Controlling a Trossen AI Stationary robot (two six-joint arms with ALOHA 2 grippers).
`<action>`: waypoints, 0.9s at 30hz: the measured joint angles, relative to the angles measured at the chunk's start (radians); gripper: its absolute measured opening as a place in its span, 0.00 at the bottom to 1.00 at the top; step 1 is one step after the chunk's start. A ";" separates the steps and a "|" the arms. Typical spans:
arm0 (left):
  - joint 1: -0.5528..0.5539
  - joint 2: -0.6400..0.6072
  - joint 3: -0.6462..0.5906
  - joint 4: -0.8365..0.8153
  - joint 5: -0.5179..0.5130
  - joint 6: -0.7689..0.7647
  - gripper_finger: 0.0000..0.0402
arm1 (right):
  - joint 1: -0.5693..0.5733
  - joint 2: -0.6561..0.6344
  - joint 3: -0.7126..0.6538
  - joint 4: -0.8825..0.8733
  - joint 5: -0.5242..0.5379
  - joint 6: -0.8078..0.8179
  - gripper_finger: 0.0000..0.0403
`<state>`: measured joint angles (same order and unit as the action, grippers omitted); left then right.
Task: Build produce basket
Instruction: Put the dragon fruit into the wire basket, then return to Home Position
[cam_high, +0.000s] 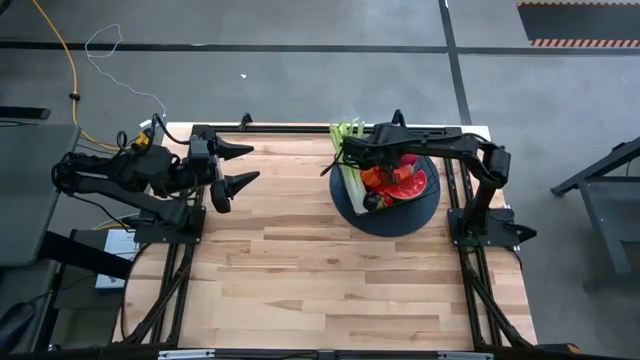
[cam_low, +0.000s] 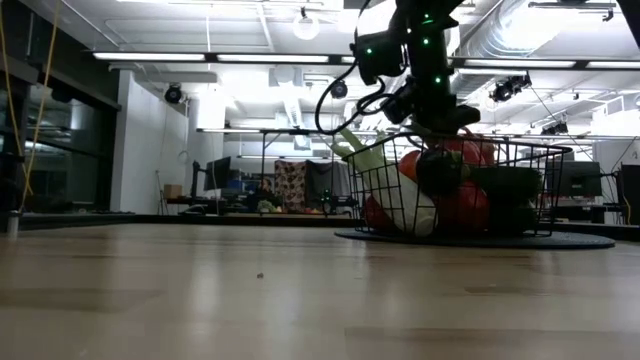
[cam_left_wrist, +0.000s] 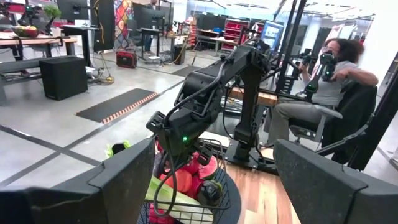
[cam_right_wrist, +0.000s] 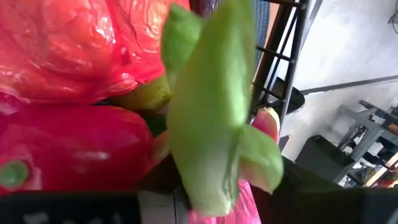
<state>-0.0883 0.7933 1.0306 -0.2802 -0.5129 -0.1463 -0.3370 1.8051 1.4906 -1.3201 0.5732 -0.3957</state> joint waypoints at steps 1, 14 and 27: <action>0.000 0.000 0.000 0.000 0.000 0.000 0.78 | 0.000 0.000 0.000 -0.001 -0.002 -0.002 0.31; 0.000 0.000 0.000 0.000 0.000 0.008 0.78 | 0.023 0.001 0.111 -0.126 -0.005 0.034 0.59; 0.000 0.000 0.000 0.000 0.000 0.008 0.78 | 0.012 -0.333 0.139 0.007 -0.443 0.262 0.62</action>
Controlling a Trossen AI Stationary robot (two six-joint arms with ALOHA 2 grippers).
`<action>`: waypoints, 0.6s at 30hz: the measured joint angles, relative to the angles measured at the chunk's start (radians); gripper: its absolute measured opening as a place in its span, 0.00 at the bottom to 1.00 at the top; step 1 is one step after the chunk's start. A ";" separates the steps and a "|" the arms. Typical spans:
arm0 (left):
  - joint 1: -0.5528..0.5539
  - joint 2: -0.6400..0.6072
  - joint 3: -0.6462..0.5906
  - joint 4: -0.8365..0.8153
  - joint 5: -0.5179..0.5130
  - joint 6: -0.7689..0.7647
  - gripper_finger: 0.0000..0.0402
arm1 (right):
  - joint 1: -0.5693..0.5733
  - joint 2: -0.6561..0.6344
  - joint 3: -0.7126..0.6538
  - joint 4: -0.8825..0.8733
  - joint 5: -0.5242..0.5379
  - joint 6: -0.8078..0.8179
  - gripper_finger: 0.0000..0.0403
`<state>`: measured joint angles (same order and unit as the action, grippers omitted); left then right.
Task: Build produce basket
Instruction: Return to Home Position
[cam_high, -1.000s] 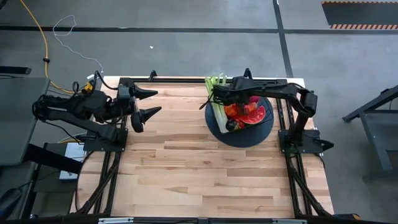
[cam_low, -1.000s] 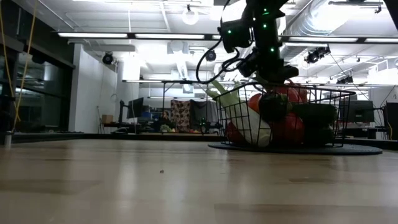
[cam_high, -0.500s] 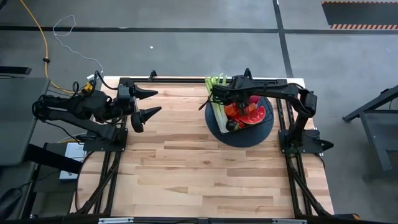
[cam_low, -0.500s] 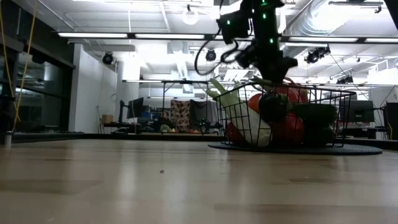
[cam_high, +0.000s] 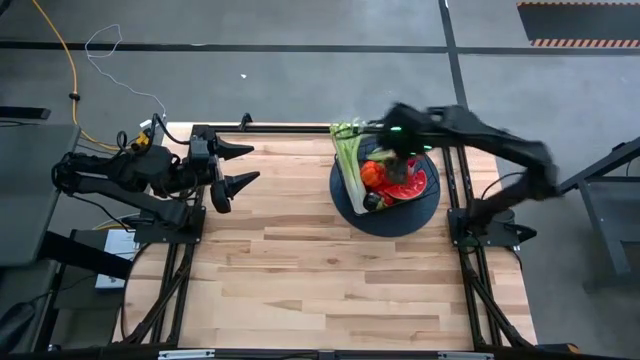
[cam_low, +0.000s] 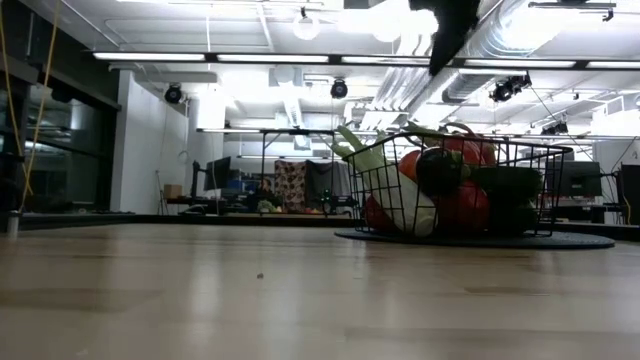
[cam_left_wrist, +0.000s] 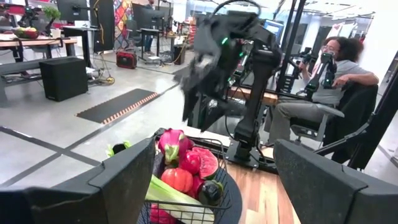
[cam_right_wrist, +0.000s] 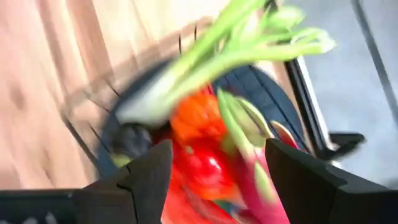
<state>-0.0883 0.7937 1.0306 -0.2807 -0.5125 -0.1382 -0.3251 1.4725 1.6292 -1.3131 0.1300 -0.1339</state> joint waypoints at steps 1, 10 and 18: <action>0.000 0.000 0.000 0.000 0.000 0.000 0.78 | -0.001 -0.067 -0.052 0.058 -0.019 0.037 0.62; 0.000 0.000 0.000 -0.009 0.000 0.045 0.78 | 0.109 -0.568 -0.532 0.713 -0.142 0.390 0.62; 0.000 0.000 0.000 -0.008 0.002 0.132 0.78 | 0.206 -0.674 -0.685 1.078 -0.142 0.320 0.62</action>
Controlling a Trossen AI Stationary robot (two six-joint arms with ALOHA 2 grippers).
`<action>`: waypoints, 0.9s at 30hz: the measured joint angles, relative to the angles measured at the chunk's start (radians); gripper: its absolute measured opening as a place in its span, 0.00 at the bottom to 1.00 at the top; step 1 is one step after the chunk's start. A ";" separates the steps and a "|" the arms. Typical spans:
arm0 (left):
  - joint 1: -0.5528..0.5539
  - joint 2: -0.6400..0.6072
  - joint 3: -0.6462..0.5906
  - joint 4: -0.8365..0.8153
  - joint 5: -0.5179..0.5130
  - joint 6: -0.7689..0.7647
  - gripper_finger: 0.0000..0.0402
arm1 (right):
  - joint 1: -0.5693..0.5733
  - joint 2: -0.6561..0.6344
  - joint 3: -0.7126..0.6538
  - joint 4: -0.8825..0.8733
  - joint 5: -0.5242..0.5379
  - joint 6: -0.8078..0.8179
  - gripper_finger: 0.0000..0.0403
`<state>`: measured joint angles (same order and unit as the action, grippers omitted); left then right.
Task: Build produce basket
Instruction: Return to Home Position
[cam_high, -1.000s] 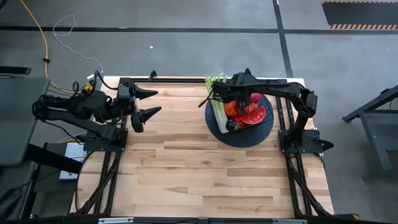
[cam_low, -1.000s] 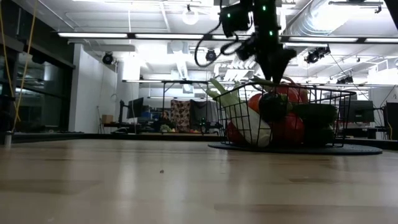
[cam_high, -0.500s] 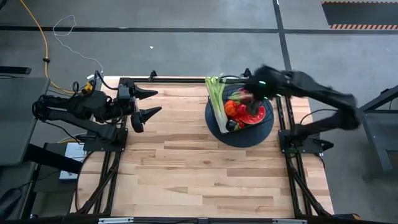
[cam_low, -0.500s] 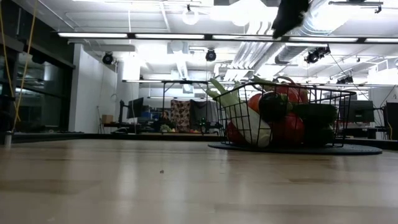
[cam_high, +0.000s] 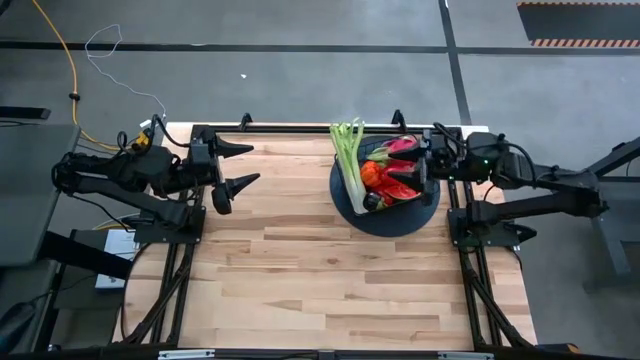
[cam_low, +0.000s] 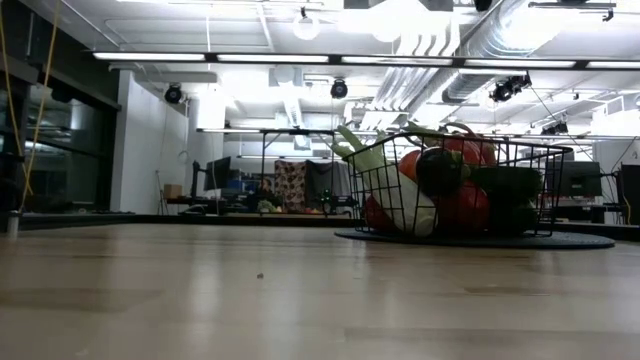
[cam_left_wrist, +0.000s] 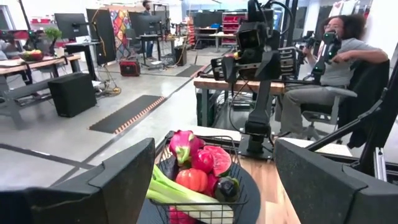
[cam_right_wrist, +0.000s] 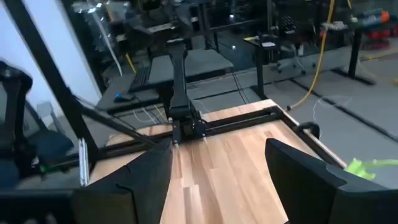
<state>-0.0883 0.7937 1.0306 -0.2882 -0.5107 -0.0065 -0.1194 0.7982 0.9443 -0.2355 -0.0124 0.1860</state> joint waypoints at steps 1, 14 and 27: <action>0.000 0.000 0.000 0.000 0.000 0.000 0.78 | 0.007 0.000 0.000 0.001 0.001 -0.019 0.62; 0.000 0.000 0.000 0.000 0.010 -0.070 0.78 | 0.036 0.020 0.002 0.000 0.000 -0.117 0.62; 0.000 -0.007 0.000 0.001 0.012 -0.054 0.38 | 0.036 0.020 0.002 0.000 0.000 -0.124 0.62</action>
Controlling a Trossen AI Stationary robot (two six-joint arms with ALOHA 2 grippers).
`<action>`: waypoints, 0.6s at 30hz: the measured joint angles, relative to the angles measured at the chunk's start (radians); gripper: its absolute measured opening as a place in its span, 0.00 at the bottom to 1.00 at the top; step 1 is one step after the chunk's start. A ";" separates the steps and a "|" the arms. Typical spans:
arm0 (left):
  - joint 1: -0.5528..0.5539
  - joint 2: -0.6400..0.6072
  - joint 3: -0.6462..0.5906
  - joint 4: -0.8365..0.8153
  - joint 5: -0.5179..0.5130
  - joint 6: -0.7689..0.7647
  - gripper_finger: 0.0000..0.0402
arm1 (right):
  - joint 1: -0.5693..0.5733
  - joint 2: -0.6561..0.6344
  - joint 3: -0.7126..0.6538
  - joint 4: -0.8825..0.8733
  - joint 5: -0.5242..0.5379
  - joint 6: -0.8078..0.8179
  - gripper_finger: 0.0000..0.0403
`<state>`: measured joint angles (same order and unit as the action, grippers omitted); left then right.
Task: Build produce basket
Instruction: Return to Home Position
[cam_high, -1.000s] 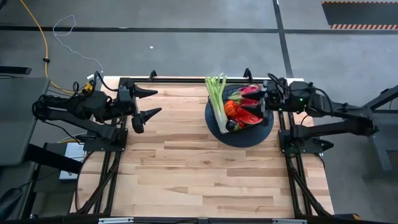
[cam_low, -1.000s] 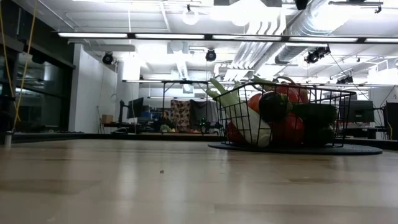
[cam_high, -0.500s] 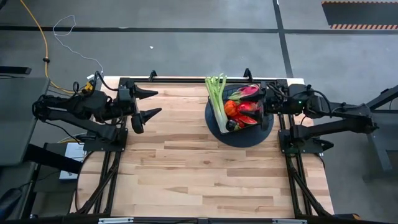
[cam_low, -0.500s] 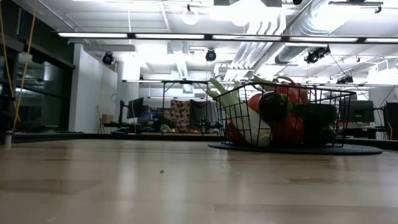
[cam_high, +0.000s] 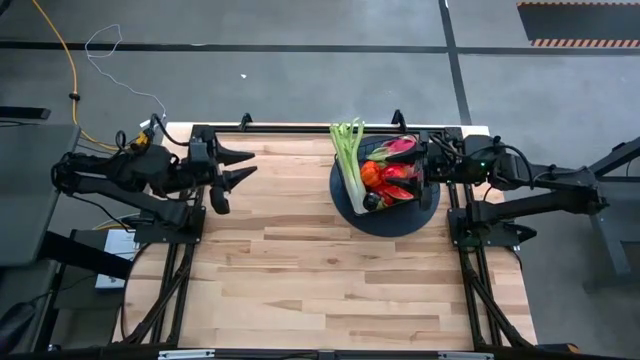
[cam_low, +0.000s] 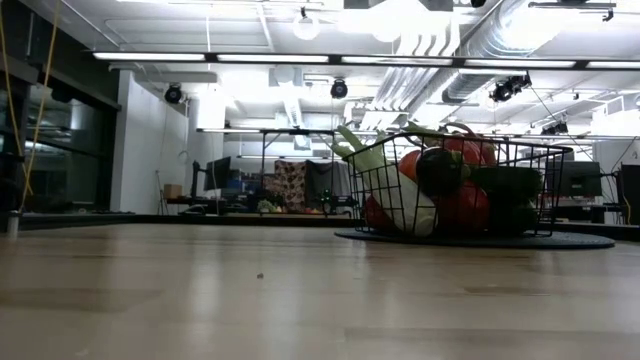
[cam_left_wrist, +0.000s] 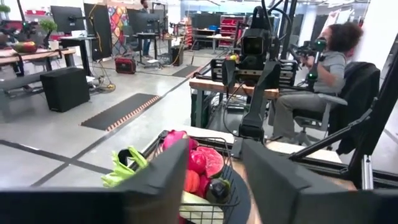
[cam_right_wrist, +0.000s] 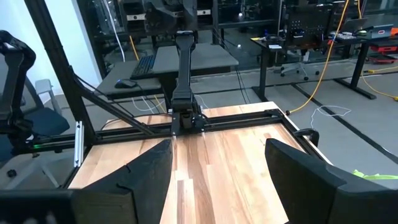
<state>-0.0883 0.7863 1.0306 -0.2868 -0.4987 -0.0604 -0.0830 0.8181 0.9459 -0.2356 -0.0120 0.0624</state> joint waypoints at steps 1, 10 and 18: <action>0.000 -0.005 0.000 -0.001 0.004 0.012 0.32 | 0.000 0.000 0.000 0.000 0.000 0.000 0.62; 0.057 -0.114 -0.082 0.004 0.105 0.031 0.02 | 0.000 0.000 0.001 0.000 0.001 0.013 0.62; 0.077 -0.306 -0.376 0.191 0.178 -0.024 0.00 | 0.000 0.000 0.001 0.000 0.010 -0.014 0.62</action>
<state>-0.0116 0.4803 0.6548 -0.0956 -0.3206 -0.0847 -0.0830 0.8181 0.9466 -0.2356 -0.0021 0.0479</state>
